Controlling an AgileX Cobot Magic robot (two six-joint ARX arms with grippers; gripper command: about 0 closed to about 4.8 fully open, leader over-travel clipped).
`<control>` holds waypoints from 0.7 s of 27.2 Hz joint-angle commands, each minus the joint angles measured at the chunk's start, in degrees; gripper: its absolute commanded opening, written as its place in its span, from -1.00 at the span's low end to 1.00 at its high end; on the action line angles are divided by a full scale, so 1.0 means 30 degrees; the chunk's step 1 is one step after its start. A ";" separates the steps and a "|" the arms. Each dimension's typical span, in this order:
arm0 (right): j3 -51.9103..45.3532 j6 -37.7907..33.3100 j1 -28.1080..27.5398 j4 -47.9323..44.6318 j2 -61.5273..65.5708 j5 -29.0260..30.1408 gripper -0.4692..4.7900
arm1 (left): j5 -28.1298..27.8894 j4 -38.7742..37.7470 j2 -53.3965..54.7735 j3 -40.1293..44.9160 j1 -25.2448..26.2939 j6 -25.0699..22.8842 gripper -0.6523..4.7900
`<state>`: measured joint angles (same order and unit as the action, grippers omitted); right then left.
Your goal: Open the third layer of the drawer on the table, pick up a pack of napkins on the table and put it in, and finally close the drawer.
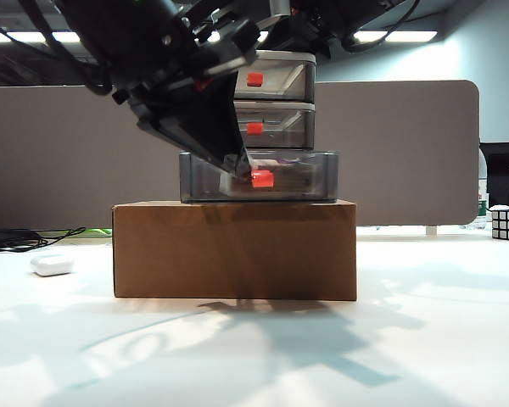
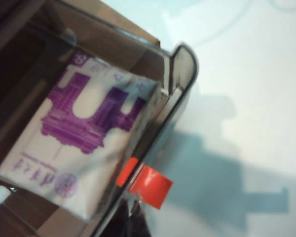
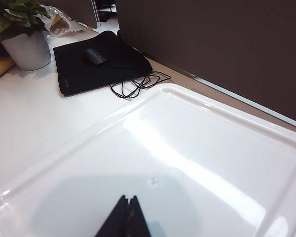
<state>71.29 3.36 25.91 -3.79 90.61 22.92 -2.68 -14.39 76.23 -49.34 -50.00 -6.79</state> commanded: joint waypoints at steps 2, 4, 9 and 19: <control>-0.0138 -0.0080 0.0036 0.1596 0.0138 -0.0022 -0.84 | -0.1188 0.2142 0.0138 0.0845 0.0073 -0.0255 -0.78; -0.0146 -0.0036 0.0036 0.1632 0.0138 -0.0022 -0.84 | -0.1821 0.2929 0.0357 0.1027 0.0117 -0.0466 -0.78; -0.0146 -0.0029 0.0036 0.1668 0.0138 -0.0022 -0.84 | -0.1872 0.4823 0.0976 0.1035 0.0933 -0.0663 -0.78; -0.0146 0.0051 0.0036 0.1763 0.0138 -0.0015 -0.84 | -0.2113 0.7271 0.2040 0.1042 0.1967 -0.1311 -0.78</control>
<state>71.31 3.95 25.91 -3.03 90.39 22.94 -8.64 5.08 81.97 -46.24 -44.27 -10.55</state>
